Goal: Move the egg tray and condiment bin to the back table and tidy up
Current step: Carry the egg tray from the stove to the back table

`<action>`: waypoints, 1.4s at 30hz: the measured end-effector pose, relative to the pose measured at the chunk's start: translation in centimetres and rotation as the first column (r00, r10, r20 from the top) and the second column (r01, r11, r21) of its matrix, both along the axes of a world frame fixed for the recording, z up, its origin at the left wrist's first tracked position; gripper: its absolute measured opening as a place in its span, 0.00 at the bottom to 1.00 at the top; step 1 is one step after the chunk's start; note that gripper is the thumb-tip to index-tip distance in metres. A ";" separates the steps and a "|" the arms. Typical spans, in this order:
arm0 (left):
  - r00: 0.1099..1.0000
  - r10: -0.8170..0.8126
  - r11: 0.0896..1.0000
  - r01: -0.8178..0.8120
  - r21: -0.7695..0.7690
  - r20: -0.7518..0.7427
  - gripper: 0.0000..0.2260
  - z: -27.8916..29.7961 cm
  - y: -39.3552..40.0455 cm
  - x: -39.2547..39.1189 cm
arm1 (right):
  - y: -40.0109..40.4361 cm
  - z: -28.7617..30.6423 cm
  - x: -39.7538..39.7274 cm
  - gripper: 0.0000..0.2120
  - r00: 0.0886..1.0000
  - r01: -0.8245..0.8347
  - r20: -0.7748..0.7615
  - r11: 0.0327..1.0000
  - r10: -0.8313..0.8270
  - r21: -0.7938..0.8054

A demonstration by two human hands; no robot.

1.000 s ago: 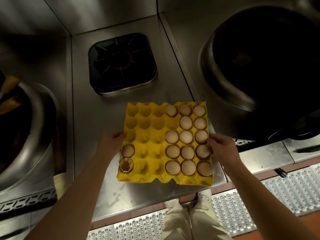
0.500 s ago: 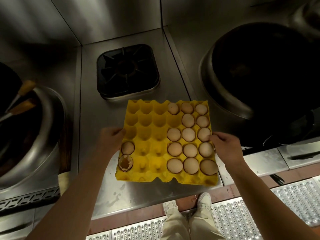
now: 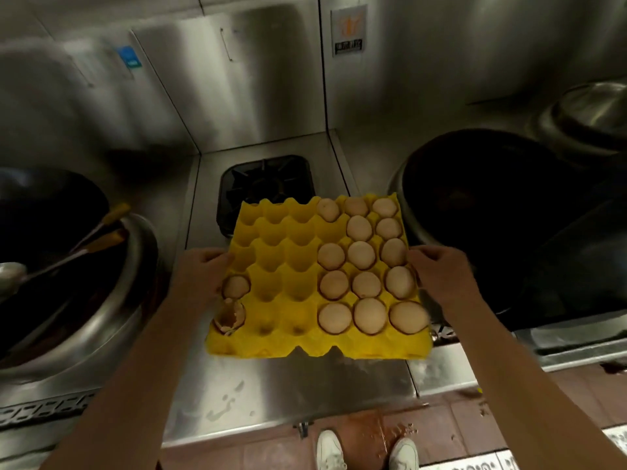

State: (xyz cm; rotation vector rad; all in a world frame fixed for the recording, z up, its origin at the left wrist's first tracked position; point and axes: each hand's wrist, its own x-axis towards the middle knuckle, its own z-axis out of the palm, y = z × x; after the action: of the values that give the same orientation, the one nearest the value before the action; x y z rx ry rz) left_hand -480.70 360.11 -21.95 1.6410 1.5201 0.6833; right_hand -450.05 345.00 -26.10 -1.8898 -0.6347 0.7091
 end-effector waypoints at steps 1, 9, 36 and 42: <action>1.000 0.016 1.000 -0.016 0.009 0.023 0.12 1.0 -0.3 0.2 | 0.1 0.8 0.2 0.13 1.000 0.008 0.004 1.000 -0.008 0.010; 0.995 0.068 0.996 -0.072 0.044 0.075 0.03 5.9 -0.5 1.3 | -1.0 6.5 1.7 0.14 0.998 -0.006 0.057 0.997 0.001 0.081; 0.929 -0.368 0.929 0.366 0.058 0.043 0.03 12.6 2.0 6.2 | -12.6 14.0 -4.5 0.14 0.886 0.443 0.095 0.888 -0.455 0.123; 0.924 -0.381 0.923 0.378 0.064 0.039 0.04 12.1 -0.7 4.1 | -16.6 13.8 -7.3 0.11 0.892 0.436 0.064 0.887 -0.448 0.151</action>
State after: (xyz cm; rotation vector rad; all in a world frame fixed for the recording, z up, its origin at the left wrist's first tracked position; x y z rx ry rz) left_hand -476.59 359.37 -9.90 1.8766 1.1069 0.5501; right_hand -457.33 328.40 -12.30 -1.8601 -0.2791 0.2723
